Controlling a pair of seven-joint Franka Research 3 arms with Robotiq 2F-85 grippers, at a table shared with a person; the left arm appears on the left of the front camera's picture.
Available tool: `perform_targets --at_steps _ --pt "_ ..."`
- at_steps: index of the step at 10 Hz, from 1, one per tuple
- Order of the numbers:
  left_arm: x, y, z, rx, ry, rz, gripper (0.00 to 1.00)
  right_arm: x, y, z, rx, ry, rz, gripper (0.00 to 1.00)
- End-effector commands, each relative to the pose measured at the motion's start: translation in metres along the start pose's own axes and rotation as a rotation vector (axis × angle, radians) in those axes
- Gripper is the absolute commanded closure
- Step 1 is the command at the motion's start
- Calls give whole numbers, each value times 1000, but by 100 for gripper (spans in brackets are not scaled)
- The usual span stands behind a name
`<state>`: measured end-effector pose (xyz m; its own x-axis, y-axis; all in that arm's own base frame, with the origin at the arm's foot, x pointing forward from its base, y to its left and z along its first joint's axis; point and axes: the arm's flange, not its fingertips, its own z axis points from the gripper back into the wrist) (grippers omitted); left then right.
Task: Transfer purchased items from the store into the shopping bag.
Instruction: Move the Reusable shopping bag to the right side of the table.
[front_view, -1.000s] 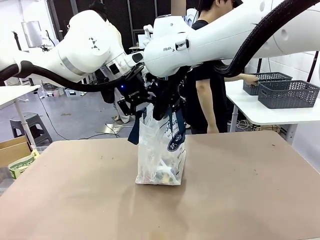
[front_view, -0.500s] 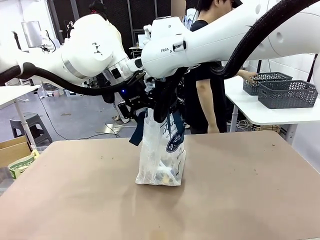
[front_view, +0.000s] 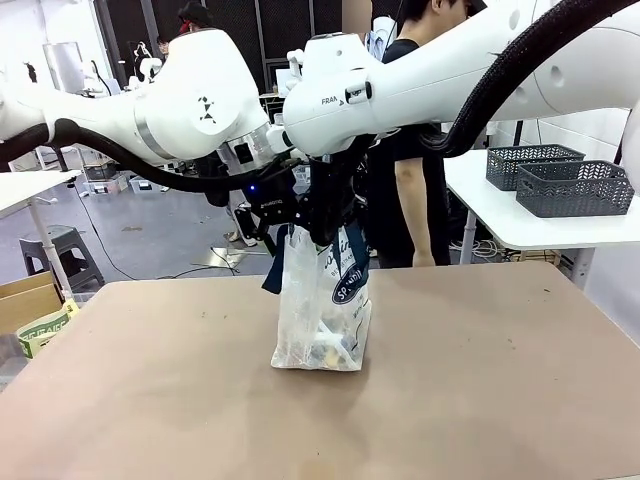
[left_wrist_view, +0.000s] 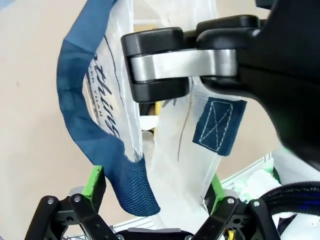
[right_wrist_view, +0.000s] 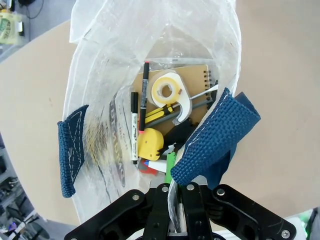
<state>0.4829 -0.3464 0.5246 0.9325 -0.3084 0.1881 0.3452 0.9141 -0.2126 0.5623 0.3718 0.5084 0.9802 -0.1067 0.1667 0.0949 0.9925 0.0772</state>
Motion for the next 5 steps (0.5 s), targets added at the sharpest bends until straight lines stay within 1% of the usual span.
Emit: perform_targets --at_steps 1,2,5 --pt "4 -8 -3 45 -33 0 20 2 3 -1 19 12 -26 100" --pt "4 -8 -2 22 -43 11 40 2 2 0 21 13 -28 100" --pt "2 -6 1 11 -64 29 99 1 1 1 24 12 -32 100"
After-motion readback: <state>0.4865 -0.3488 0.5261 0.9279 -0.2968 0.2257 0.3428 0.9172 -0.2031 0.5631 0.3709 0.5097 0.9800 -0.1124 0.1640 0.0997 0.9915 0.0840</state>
